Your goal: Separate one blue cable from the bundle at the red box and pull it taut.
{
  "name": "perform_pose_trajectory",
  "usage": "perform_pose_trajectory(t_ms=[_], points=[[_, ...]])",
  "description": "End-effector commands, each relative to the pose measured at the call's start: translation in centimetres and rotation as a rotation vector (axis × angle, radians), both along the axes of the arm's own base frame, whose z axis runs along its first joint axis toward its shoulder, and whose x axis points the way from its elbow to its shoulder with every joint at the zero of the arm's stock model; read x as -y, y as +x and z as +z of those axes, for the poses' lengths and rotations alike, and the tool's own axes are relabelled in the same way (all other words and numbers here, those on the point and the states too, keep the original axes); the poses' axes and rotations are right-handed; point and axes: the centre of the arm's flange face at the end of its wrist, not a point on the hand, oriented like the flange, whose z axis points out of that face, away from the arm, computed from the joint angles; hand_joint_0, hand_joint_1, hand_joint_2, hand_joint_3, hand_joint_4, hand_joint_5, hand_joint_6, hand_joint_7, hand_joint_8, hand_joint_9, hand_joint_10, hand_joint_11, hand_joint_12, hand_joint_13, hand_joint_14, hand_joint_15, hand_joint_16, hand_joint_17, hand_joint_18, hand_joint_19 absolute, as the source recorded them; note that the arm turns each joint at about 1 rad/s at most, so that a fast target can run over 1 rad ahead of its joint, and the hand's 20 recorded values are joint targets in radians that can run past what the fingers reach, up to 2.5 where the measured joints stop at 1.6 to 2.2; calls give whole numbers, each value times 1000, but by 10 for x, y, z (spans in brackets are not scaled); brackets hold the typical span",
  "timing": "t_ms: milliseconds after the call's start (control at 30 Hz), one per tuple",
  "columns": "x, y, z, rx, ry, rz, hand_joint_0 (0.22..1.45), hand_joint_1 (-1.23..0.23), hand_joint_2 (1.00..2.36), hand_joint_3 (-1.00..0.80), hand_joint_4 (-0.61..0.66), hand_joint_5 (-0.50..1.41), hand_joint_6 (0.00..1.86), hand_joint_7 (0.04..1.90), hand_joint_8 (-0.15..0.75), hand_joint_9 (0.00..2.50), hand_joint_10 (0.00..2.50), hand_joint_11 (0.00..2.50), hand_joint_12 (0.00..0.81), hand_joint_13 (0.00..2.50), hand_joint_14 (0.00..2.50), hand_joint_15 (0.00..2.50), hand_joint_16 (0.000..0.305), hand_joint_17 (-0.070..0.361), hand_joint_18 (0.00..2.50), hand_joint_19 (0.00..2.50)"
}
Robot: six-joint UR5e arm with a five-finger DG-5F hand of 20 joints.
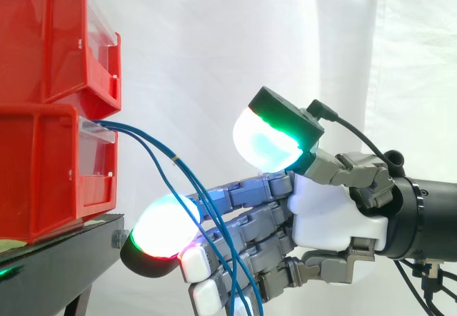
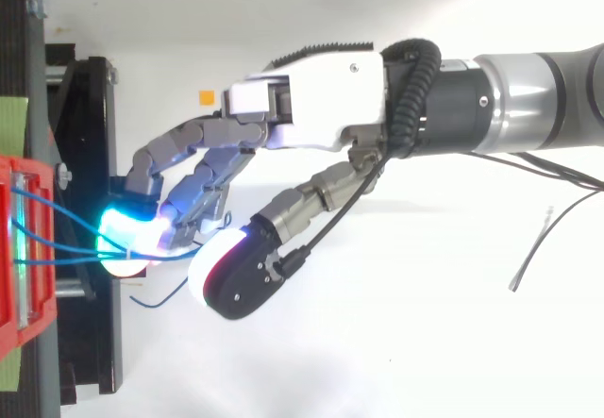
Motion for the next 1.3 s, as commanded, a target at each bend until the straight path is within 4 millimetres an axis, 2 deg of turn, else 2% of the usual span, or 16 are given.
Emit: perform_pose_trajectory(t_ms=[0,167,500,633,667,1267], points=[[8,-1,0,3,-1,11,613,-649,1008,-405,361,-172,503,963,399,655,12,492,447,812,17,471,60,135,764,607],[8,2,8,20,-2,20,615,-647,1008,-402,362,-167,503,992,398,670,13,518,450,823,17,481,60,135,767,605],[4,5,10,42,-4,20,609,-641,1006,-419,361,-170,503,970,399,678,16,529,450,832,19,490,61,137,774,614],[5,9,-11,48,-6,9,608,-640,1006,-423,359,-171,503,964,399,678,15,523,451,836,19,490,61,137,776,613],[4,11,-24,51,5,12,607,-639,1006,-422,361,-171,503,964,397,679,13,526,451,838,19,493,61,137,776,613],[0,13,-22,69,30,19,610,-631,1006,-430,367,-170,503,963,402,699,15,524,449,878,18,519,61,138,801,628]])
